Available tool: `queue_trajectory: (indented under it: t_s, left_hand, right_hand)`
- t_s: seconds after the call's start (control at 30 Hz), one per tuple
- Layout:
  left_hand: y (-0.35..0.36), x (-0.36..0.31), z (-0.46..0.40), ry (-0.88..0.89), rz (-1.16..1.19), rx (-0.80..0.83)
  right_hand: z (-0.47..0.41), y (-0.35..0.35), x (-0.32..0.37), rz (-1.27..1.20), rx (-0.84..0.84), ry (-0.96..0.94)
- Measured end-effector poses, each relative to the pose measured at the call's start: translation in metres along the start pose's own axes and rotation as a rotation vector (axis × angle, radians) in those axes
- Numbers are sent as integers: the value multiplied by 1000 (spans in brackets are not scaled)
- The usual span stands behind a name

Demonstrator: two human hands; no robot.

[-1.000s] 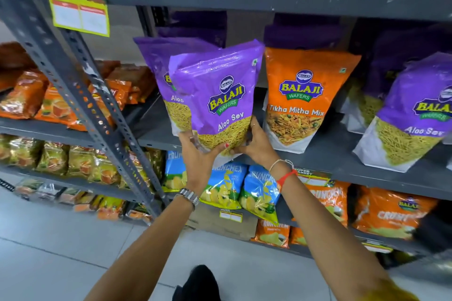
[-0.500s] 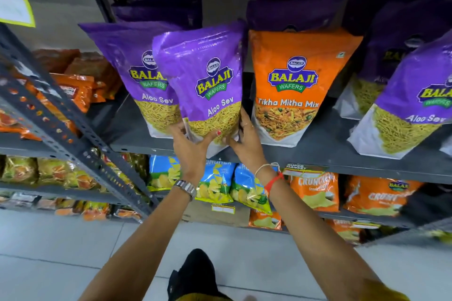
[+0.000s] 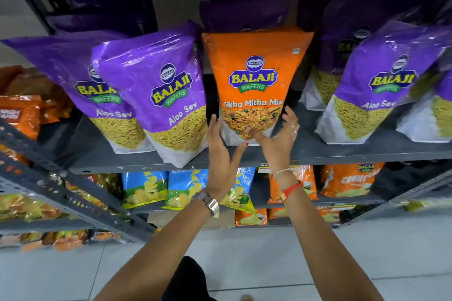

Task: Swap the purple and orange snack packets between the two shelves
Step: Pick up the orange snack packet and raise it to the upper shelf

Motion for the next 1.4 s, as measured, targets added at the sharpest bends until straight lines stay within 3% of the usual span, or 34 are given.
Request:
queue_trajectory:
  t_s: [0.17,0.33,0.57,0.97,1.4]
  left_hand:
    - [16,30,-25,-241,104,3]
    - [12,34,-39,-314,100,126]
    - [6,14,-19,-323,95,87]
    - [-51,-81,25,-110,36,-112]
    - [-183,-183,-37,190,-100,-367]
  right_hand:
    - [-19,-1,1,48,328,89]
    - [-18,-8,0,62,346,93]
    - [8,-22,3,88,320,49]
    - [85,-48,61,69,332,-186]
    - [148,-13,223,-56,447,-420]
Point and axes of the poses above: each hand's wrist, its own z-axis away from the middle knuckle, its own y-axis out of the palm, x = y × z, the point moved 3 cm from there along -z, towards the middle knuckle, and after that the axes turned 15 degrees about y, right-handed, at the moved point
